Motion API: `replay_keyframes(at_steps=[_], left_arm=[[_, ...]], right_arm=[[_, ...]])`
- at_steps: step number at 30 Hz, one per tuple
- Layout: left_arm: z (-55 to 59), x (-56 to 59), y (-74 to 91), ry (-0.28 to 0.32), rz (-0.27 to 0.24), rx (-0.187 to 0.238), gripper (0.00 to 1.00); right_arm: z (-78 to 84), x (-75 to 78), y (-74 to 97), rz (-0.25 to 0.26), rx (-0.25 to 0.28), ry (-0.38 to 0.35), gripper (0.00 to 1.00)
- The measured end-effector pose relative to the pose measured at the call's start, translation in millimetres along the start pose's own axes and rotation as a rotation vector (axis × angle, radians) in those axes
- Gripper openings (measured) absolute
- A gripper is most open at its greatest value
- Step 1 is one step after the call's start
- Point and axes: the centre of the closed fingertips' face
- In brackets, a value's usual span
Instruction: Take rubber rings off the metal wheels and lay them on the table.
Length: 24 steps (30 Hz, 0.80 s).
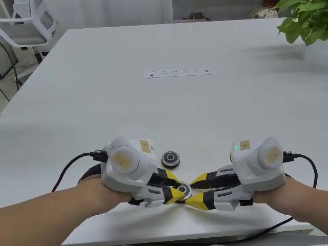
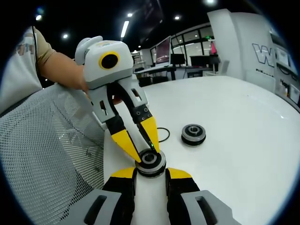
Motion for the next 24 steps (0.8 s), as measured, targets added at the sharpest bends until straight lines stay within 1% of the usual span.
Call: replay_keyframes(at_steps=[1,7,12,21,24], left_arm=[[0.0,0.0,-0.1,-0.006,-0.003,0.000,0.14],[-0.1,-0.3,0.0,0.011,-0.007,0.004,0.14],[-0.1,-0.1,0.2,0.022,-0.011,0.008,0.14],[0.0,0.8,0.4,0.026,-0.014,0.017,0.14],[-0.1,0.9,0.4,0.025,-0.016,0.015,0.13]], right_arm=[[-0.9,-0.2,-0.9,-0.001,0.001,0.003,0.22],[-3.0,-0.4,-4.1,-0.002,0.001,0.024,0.24],[-2.9,-1.5,-3.1,0.005,0.006,0.041,0.23],[1.5,-2.4,0.5,0.025,-0.004,0.081,0.19],[4.5,-0.9,3.0,0.032,-0.012,0.085,0.14]])
Point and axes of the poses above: the centre of the closed fingertips' face, and the gripper's own axes: y roughly backward along the fingers, x roughly to its right, z roughly out of its underside, and after that the axes turned 6 degrees about -x, right-handed
